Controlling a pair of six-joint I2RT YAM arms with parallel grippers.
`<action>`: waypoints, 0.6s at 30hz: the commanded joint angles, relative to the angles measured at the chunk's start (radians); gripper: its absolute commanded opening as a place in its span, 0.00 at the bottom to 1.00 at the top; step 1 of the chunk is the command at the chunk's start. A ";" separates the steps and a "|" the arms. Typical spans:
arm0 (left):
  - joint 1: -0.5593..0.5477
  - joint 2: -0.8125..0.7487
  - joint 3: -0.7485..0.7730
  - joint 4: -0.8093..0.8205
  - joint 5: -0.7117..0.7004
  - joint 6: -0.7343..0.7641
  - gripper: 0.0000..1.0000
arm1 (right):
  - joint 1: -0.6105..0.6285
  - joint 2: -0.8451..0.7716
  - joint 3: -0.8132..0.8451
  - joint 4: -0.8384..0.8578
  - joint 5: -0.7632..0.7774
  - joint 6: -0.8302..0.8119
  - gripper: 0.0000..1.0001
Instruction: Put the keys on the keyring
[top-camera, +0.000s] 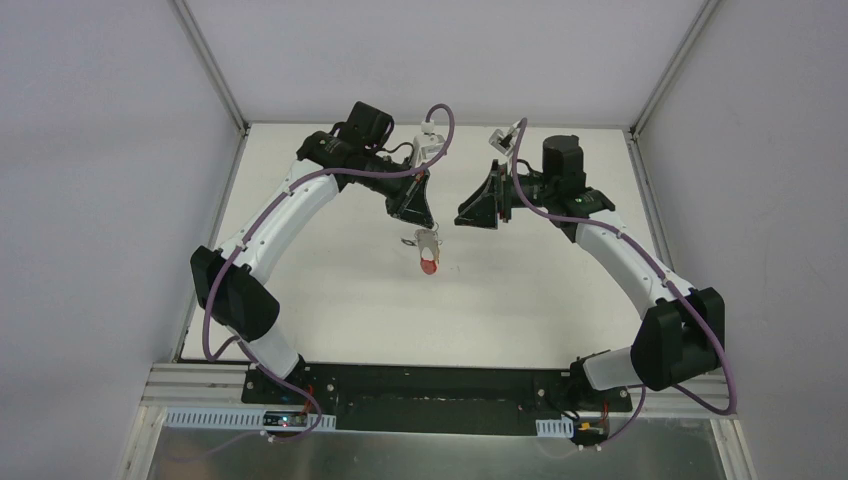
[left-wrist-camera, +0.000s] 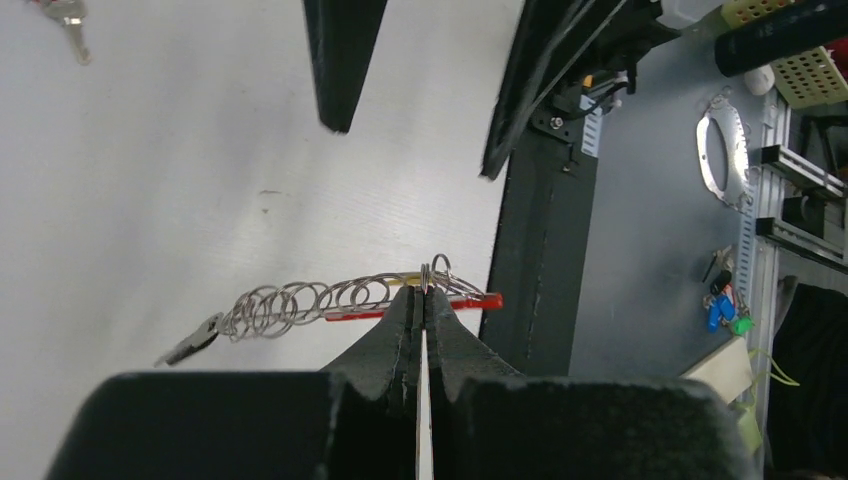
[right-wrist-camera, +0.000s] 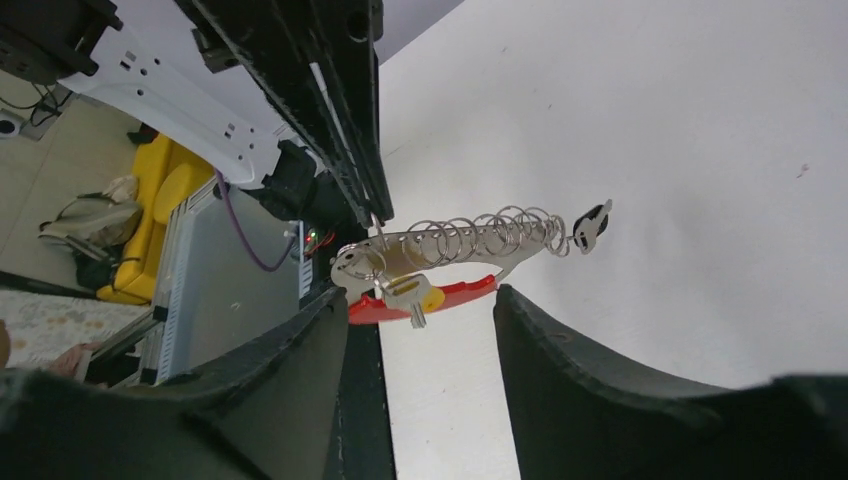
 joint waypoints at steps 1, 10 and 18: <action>-0.023 -0.078 -0.062 0.144 0.101 -0.117 0.00 | 0.053 0.017 0.055 -0.075 -0.058 -0.093 0.55; -0.043 -0.084 -0.140 0.248 0.141 -0.204 0.00 | 0.098 0.012 0.080 -0.172 -0.068 -0.177 0.36; -0.057 -0.078 -0.152 0.221 0.144 -0.171 0.00 | 0.107 0.017 0.082 -0.188 -0.065 -0.202 0.35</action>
